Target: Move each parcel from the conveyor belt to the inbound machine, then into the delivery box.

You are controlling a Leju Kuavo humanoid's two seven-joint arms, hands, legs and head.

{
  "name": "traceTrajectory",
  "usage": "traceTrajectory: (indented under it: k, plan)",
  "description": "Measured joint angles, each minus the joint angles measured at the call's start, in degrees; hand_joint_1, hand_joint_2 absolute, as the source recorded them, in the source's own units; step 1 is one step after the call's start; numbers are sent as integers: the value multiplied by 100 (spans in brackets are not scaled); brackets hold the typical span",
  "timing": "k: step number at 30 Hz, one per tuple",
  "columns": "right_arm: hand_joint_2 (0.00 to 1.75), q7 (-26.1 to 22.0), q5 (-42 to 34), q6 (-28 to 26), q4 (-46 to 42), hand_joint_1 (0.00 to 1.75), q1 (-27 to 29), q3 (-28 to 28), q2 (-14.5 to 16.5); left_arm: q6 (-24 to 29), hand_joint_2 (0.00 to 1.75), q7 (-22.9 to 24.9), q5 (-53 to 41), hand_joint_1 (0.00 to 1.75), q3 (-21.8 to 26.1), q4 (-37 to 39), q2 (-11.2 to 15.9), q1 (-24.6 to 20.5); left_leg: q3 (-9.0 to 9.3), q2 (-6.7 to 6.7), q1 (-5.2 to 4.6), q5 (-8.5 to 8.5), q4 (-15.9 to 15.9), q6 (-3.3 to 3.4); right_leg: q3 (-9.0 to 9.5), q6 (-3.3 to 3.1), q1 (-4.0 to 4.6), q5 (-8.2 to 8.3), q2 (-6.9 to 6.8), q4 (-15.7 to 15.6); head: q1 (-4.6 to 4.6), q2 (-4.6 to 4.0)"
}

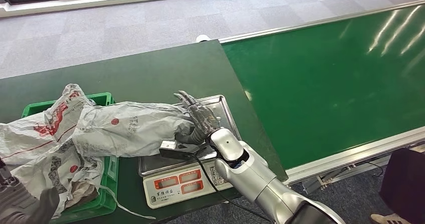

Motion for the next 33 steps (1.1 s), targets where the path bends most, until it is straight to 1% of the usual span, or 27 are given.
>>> traceTrajectory:
  k: [3,7,9,14,23,25,27,29,30,31,32,33]
  plan:
    - [175,-97,-306,-412,-352,0,1,-1,0,227,175,0,-61,0,-65,51,61,-11,2,2,0,0,0,0,0,0,0,0,2,0,-1,0]
    - [175,-357,-772,-981,-1014,0,83,-61,0,322,175,1,13,0,-202,156,159,-88,2,2,0,0,0,0,-2,0,0,0,2,0,-1,-1]
    - [175,-457,-968,-1169,-1303,0,131,-133,0,335,175,2,55,0,-266,219,209,-132,2,3,0,-1,0,-1,-2,0,0,-1,3,-1,-1,0]
    - [175,-555,-1142,-1339,-1630,0,277,-310,-14,371,175,1,65,0,-351,322,293,-179,4,7,0,-2,0,-2,-1,0,0,-1,6,-1,-1,0]
    - [175,-620,-1230,-1430,-1789,0,478,-552,-56,415,175,0,110,0,-421,423,387,-209,5,8,0,-2,0,-2,-2,-1,0,0,10,-1,-1,-1]
    - [175,-655,-1234,-1474,-1806,0,509,-593,-58,487,175,1,73,0,-432,439,402,-226,5,8,0,-2,0,-2,-2,-1,0,0,10,-1,-1,-1]
    - [175,-752,-1269,-1633,-1844,0,547,-633,-59,667,175,1,-110,0,-460,497,418,-261,5,8,0,-2,0,-2,-2,-1,0,0,9,-2,-1,0]
    - [175,-957,-1360,-2024,-1949,0,626,-681,-58,981,175,49,-608,0,-494,704,429,-354,6,4,-2,-2,1,-1,-1,0,-2,-1,2,-3,-1,0]
    - [175,-1160,-1427,-2341,-2048,0,682,-715,-51,1204,175,144,-1087,0,-505,909,430,-430,6,0,-2,-2,1,-1,0,0,-3,-1,-3,-4,0,0]
    - [175,-1484,-1517,-2689,-2189,0,753,-769,-21,1471,175,299,-1718,0,-511,1168,428,-532,5,-4,-3,-2,2,-1,1,1,-3,-1,-8,-4,-1,-1]
    - [175,-1931,-1635,-3011,-2362,0,837,-849,46,1752,175,494,-2419,0,-519,1467,424,-665,5,-6,-3,-2,2,0,1,1,-3,-1,-11,-3,1,0]
    - [175,-2479,-1763,-3264,-2558,0,923,-963,166,2024,175,705,-3114,0,-529,1789,419,-819,4,-5,-3,-2,2,-1,1,0,-3,-1,-10,-2,1,0]
